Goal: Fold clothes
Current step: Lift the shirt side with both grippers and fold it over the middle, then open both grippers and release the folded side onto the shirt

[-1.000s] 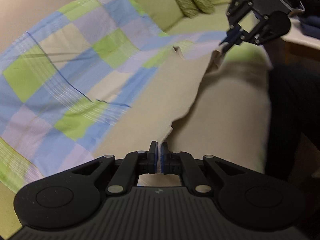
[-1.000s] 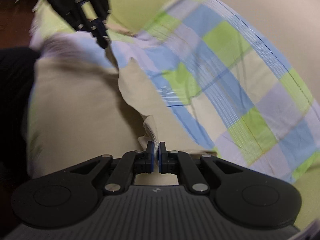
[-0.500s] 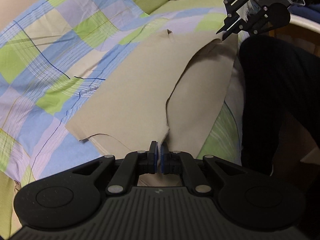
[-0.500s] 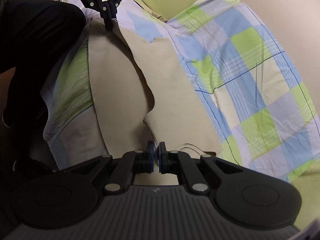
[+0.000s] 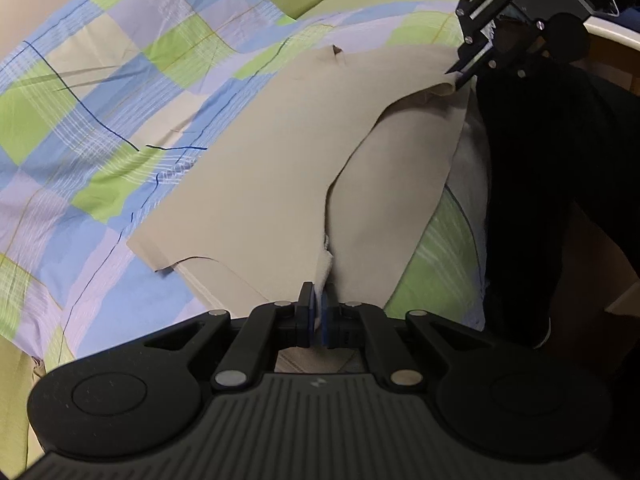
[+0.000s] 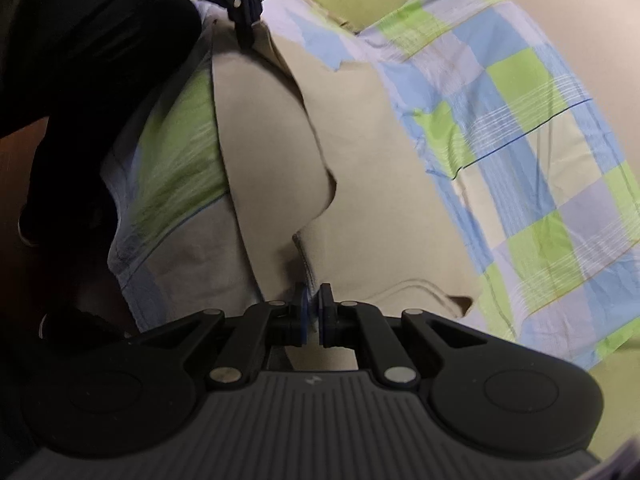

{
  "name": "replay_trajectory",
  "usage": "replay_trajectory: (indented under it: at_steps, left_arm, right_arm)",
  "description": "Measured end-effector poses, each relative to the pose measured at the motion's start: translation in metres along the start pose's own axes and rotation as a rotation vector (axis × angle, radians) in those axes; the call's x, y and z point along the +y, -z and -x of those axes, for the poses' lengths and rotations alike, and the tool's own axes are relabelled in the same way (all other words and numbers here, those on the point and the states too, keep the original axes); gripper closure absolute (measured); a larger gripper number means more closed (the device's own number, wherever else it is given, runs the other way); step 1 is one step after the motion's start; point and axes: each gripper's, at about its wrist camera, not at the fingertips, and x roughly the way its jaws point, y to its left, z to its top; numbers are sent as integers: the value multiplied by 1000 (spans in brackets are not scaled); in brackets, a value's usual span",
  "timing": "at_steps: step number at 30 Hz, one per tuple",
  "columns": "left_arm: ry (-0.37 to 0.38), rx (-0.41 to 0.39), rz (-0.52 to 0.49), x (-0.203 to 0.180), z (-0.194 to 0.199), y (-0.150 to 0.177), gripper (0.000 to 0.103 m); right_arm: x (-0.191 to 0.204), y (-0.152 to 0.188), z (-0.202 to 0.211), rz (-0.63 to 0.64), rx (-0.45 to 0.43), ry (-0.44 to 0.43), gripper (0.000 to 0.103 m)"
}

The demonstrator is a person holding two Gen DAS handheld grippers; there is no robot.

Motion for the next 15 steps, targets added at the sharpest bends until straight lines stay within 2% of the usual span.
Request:
replay_trajectory:
  at_steps: [3,8,11,12,15]
  left_arm:
    - [-2,0,-10,-2,2,0,103]
    - [3,12,-1,0,2,1,103]
    - [-3,39,-45,-7,-8,0,102]
    - [-1,45,-45,-7,-8,0,102]
    - [24,65,-28,-4,-7,0,85]
  right_arm:
    - [3,4,-7,0,16,-18,99]
    - [3,5,4,-19,8,-13,99]
    - [9,6,-10,-4,41,-29,98]
    - [9,6,-11,-4,39,-31,94]
    - [10,7,-9,-32,41,-49,79]
